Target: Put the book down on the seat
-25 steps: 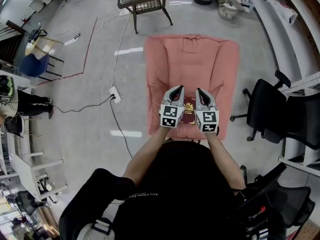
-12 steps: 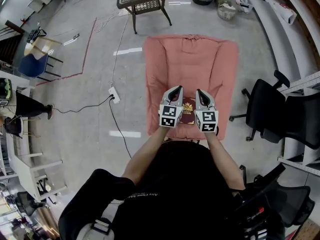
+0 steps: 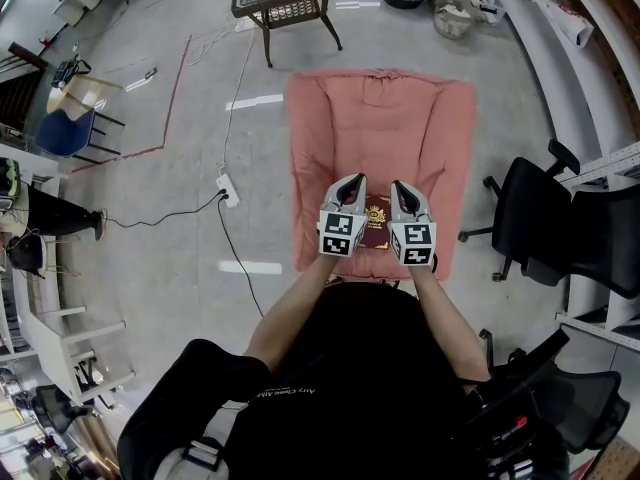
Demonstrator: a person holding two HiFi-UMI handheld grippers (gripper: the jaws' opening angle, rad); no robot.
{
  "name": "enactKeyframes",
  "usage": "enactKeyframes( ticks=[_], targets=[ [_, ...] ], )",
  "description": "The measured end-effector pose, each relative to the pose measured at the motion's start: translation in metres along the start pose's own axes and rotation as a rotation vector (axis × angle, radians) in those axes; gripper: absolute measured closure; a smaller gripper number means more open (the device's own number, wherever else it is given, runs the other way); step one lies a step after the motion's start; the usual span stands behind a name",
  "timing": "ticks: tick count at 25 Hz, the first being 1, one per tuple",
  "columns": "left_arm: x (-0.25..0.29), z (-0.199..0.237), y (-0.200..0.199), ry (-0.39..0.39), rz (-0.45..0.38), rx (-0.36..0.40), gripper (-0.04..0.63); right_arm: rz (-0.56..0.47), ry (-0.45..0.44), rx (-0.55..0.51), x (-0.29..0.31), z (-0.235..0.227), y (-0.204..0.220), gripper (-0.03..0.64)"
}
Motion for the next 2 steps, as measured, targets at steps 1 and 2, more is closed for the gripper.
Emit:
enactKeyframes(
  ticks=[1, 2],
  targets=[
    [0.0014, 0.0000, 0.0013, 0.000, 0.000, -0.003, 0.594, 0.002, 0.000, 0.000, 0.0006, -0.0013, 0.0011, 0.607],
    [0.0029, 0.0000, 0.0027, 0.001, 0.000, -0.005, 0.594, 0.004, -0.001, 0.001, 0.0011, -0.0026, 0.0021, 0.607]
  ],
)
Point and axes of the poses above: the fingertips, and each gripper's own axes: x forward along the fingers, z to its left, y out of its underside, the point moved 1 cm from there along -x, backward along the fingers, and after that the axes turned 11 degrees about -z, right-handed, at the moved point
